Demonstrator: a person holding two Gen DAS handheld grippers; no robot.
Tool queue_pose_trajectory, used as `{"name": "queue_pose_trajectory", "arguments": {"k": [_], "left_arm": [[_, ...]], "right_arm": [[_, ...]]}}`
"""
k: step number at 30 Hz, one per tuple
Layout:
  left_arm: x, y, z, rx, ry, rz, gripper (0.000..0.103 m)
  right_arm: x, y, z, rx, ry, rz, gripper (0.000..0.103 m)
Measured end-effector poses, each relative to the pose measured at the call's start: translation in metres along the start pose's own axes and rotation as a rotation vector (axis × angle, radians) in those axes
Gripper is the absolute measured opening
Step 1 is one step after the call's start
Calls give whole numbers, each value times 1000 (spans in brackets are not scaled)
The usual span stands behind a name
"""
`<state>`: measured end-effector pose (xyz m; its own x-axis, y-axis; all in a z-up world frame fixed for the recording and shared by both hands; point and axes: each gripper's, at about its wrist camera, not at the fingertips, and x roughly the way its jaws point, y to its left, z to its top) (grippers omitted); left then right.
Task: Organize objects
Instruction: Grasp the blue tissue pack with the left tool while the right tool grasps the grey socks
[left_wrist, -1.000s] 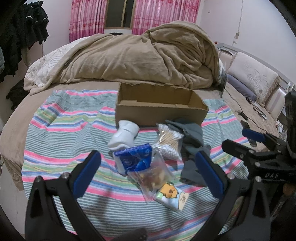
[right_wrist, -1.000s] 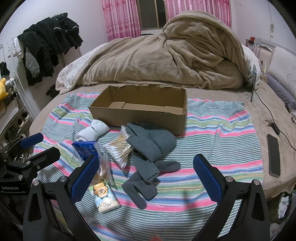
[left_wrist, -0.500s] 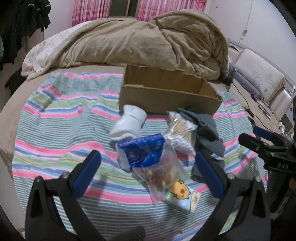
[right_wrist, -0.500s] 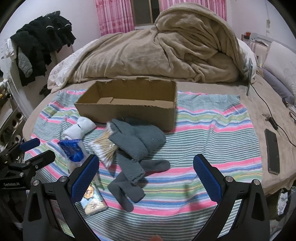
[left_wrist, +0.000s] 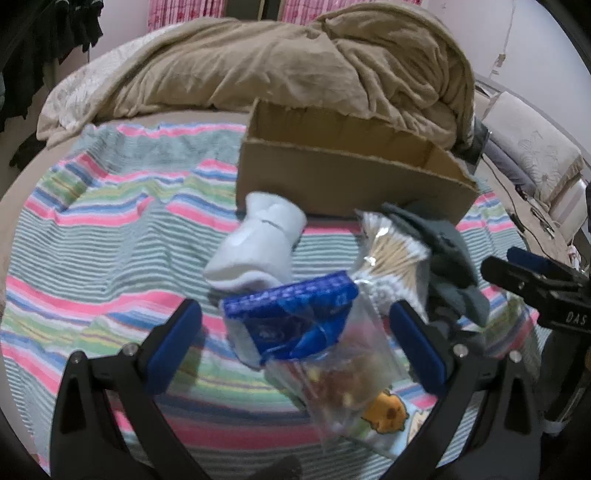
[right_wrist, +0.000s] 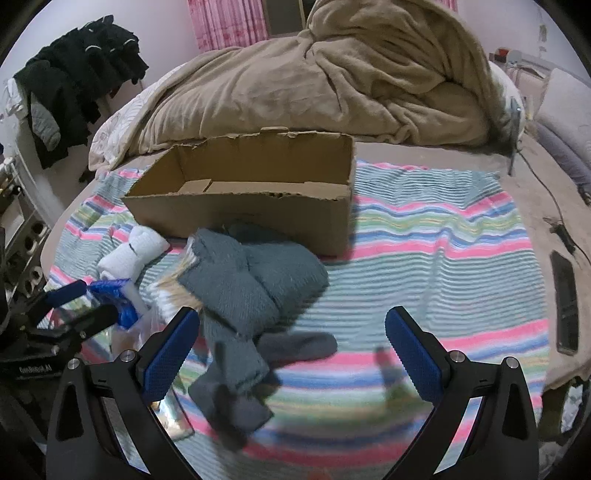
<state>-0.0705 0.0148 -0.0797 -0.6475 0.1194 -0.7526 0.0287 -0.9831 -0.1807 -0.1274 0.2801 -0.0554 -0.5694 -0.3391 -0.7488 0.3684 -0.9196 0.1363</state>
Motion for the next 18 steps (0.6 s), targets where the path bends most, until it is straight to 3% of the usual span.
{"name": "queue_pose_trajectory", "arguments": {"k": [6, 10, 14, 18], "left_arm": [[18, 1, -1, 6, 33, 13, 100], [25, 2, -2, 7, 40, 14, 83], [25, 2, -3, 4, 35, 5, 71], [18, 4, -4, -6, 13, -15, 66]], "right_arm": [[29, 1, 7, -12, 41, 27, 99], [40, 2, 6, -15, 55, 66, 94], [44, 0, 5, -10, 57, 155, 70], [38, 0, 3, -14, 38, 171, 61]]}}
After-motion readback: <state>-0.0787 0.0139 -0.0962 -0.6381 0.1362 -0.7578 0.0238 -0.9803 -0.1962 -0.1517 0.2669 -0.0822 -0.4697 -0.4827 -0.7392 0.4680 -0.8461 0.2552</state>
